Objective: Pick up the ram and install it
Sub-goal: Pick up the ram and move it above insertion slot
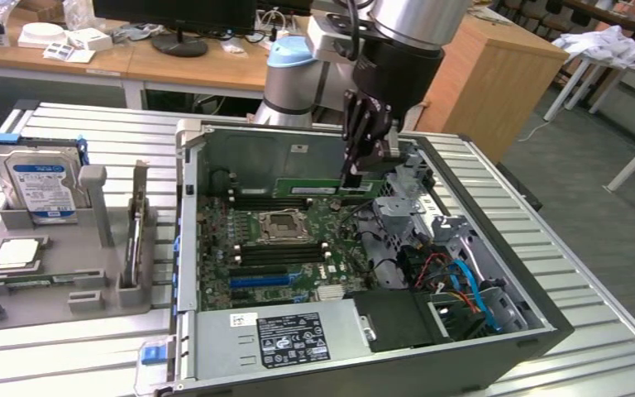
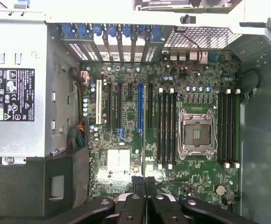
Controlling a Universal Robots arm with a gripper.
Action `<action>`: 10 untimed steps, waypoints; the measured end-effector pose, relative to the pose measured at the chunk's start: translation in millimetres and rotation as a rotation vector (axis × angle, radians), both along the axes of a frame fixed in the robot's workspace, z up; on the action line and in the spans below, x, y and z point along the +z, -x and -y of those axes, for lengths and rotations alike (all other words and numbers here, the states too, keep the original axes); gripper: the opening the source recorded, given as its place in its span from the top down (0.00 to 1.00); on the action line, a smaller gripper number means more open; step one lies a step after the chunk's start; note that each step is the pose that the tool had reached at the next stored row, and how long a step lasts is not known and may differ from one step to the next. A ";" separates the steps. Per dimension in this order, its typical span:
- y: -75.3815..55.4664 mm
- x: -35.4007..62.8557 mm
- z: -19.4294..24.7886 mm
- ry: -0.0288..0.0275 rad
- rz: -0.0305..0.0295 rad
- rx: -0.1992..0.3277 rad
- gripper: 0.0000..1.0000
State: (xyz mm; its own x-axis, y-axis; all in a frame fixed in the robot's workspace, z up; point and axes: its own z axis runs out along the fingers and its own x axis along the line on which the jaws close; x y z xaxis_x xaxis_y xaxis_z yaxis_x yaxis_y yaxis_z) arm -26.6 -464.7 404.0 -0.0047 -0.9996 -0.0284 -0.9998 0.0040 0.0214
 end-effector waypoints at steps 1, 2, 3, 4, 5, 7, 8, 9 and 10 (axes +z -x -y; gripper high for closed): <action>0.9 0.0 0.0 0.0000 0.0000 0.000 0.88; 1.9 0.0 0.0 0.0001 0.0000 0.000 0.88; 2.7 0.0 0.0 0.0001 0.0000 0.000 0.88; 3.4 0.0 0.0 0.0000 0.0000 0.000 0.88; 4.2 0.0 0.0 0.0001 -0.0001 0.000 0.88; 5.7 -0.1 0.0 0.0000 0.0000 0.000 0.88; 6.3 0.0 0.0 0.0001 -0.0001 0.000 0.88; 6.5 -0.1 0.0 0.0001 0.0000 0.000 0.88; 6.6 -0.1 0.0 0.0001 -0.0001 0.000 0.88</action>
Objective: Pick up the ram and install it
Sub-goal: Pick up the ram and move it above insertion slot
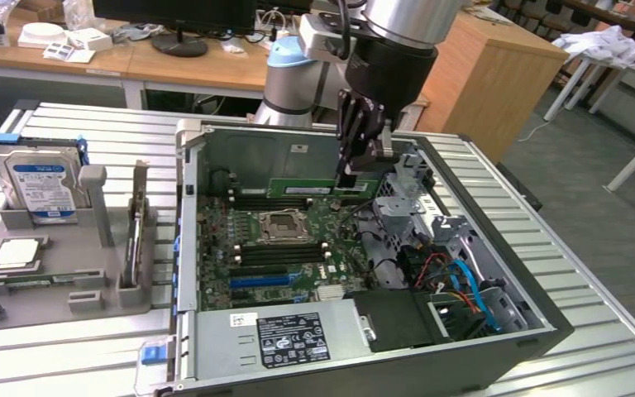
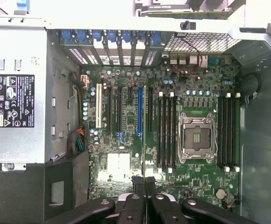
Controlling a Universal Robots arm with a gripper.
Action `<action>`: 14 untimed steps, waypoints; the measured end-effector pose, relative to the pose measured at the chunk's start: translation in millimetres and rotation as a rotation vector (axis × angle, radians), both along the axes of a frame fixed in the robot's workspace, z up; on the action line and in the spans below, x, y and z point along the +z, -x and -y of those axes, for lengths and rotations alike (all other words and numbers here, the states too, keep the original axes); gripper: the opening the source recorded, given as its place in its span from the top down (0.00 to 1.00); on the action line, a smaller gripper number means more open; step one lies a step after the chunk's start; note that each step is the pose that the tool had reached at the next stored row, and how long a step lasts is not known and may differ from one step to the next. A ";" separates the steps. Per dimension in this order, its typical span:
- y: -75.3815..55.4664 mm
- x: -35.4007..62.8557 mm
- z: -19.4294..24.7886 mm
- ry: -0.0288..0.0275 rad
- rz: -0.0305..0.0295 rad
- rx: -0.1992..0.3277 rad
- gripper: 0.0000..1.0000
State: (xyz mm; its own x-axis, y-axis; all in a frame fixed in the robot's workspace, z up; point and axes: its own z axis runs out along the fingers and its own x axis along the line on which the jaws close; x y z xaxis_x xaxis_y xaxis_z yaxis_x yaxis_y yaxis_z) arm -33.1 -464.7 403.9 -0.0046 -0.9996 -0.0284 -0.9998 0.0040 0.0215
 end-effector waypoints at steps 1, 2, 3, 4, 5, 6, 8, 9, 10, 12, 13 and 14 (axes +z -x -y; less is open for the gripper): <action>0.0 0.0 0.0 0.0000 0.0000 0.000 0.88; 0.0 0.0 0.0 0.0000 0.0001 0.000 0.88; 0.0 0.0 0.0 0.0000 0.0000 0.000 0.88; 0.1 0.0 0.0 0.0000 0.0000 0.000 0.88; 0.1 0.0 0.0 0.0000 0.0000 0.000 0.88; 0.1 0.0 0.0 0.0000 0.0000 0.000 0.88; 0.1 0.0 0.0 0.0000 0.0000 0.000 0.88; 0.1 0.0 -0.1 0.0001 0.0000 0.000 0.88; 0.2 0.0 -0.5 0.0002 0.0000 0.000 0.88; 0.2 0.0 -1.7 0.0001 0.0001 0.000 0.88; 0.2 -0.1 -2.6 0.0000 0.0001 0.000 0.88; 0.2 -0.1 -3.6 0.0000 0.0000 0.000 0.88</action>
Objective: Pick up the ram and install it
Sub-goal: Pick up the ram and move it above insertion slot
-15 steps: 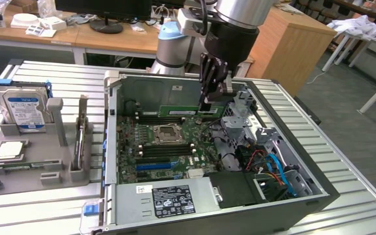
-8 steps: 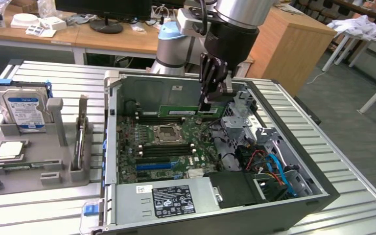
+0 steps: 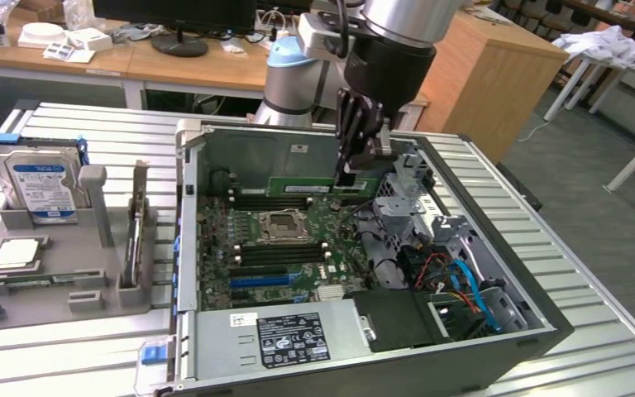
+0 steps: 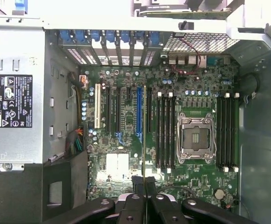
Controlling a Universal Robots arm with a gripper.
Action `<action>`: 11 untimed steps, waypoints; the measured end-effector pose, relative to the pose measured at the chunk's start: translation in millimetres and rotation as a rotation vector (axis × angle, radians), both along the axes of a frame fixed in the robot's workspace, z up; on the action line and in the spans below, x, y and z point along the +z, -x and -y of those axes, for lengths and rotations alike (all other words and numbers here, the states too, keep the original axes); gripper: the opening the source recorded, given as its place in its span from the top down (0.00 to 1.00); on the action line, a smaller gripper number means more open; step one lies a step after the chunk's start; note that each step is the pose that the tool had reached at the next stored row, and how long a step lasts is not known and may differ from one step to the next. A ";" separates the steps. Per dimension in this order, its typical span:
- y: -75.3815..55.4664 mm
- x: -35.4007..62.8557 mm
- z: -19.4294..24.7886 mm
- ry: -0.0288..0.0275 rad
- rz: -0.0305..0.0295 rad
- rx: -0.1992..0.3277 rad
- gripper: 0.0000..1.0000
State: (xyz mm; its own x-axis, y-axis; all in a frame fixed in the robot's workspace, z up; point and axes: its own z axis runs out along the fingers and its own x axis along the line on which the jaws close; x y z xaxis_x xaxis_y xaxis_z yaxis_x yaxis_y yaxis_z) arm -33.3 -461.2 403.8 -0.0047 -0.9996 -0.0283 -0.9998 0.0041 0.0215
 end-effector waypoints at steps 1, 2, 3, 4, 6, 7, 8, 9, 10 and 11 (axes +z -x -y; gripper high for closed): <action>0.0 -0.1 -1.1 0.0000 0.0000 0.000 0.88; 0.0 -0.1 -2.3 0.0000 0.0001 0.000 0.88; 0.1 -0.1 -3.5 0.0000 0.0001 0.000 0.88; 0.1 -0.2 -4.7 -0.0001 0.0001 0.000 0.88; 0.2 -0.2 -7.5 0.0000 0.0000 0.000 0.88; 0.3 -0.3 -8.9 0.0000 0.0000 0.000 0.88; 0.5 -0.3 -10.4 0.0000 0.0000 0.000 0.88; 0.6 -0.4 -12.0 0.0000 0.0001 0.000 0.88; 0.7 -0.5 -13.4 -0.0001 0.0001 0.000 0.88; 0.8 -0.5 -14.8 0.0000 0.0000 0.000 0.88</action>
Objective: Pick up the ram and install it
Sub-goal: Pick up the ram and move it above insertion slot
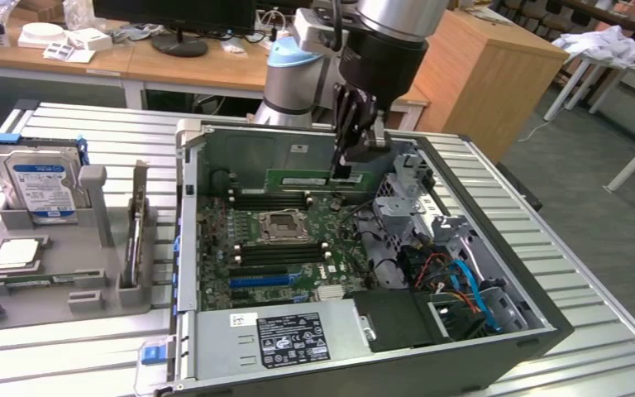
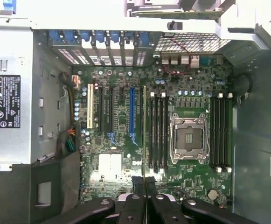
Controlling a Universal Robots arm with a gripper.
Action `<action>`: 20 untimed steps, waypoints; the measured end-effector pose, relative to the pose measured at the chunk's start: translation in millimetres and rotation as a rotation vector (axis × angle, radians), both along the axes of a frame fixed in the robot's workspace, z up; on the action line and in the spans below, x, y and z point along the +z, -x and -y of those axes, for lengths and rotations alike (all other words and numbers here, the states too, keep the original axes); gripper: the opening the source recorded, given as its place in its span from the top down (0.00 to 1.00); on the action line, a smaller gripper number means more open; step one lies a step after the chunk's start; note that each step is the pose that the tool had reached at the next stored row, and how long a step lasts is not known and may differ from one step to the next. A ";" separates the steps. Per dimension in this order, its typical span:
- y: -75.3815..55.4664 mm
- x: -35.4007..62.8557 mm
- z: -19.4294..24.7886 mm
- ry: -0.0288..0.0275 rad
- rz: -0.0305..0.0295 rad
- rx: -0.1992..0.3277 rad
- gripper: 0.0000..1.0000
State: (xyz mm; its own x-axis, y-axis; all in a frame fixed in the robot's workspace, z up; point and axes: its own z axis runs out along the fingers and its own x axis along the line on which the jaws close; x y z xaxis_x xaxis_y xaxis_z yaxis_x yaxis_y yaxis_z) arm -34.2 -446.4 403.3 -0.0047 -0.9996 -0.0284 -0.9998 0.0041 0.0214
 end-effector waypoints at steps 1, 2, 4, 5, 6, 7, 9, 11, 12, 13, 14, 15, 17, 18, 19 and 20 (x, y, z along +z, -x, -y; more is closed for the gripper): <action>0.2 -0.1 -1.3 0.0000 0.0000 0.000 0.88; 0.3 -0.1 -2.6 0.0000 0.0000 0.000 0.88; 0.6 -0.2 -5.2 0.0000 0.0000 0.000 0.88; 0.8 -0.2 -6.4 0.0001 0.0000 0.000 0.88; 1.0 -0.3 -7.6 0.0001 0.0000 0.000 0.88; 1.1 -0.4 -8.8 0.0000 0.0000 0.000 0.88; 1.5 -0.4 -11.1 0.0001 0.0000 0.000 0.88; 1.8 -0.6 -13.3 0.0000 0.0000 -0.001 0.88; 2.0 -0.6 -14.5 0.0000 0.0000 -0.001 0.88; 2.1 -0.7 -15.5 0.0000 0.0000 -0.001 0.88; 2.3 -0.7 -16.4 0.0000 0.0000 -0.001 0.88; 2.4 -0.8 -17.3 0.0000 0.0000 -0.001 0.88; 2.8 -0.8 -18.9 0.0001 0.0000 -0.001 0.88; 3.0 -0.9 -19.7 0.0000 0.0000 -0.001 0.88; 3.4 -0.9 -20.3 0.0000 0.0000 -0.001 0.88; 3.8 -0.9 -20.8 0.0000 0.0000 -0.001 0.88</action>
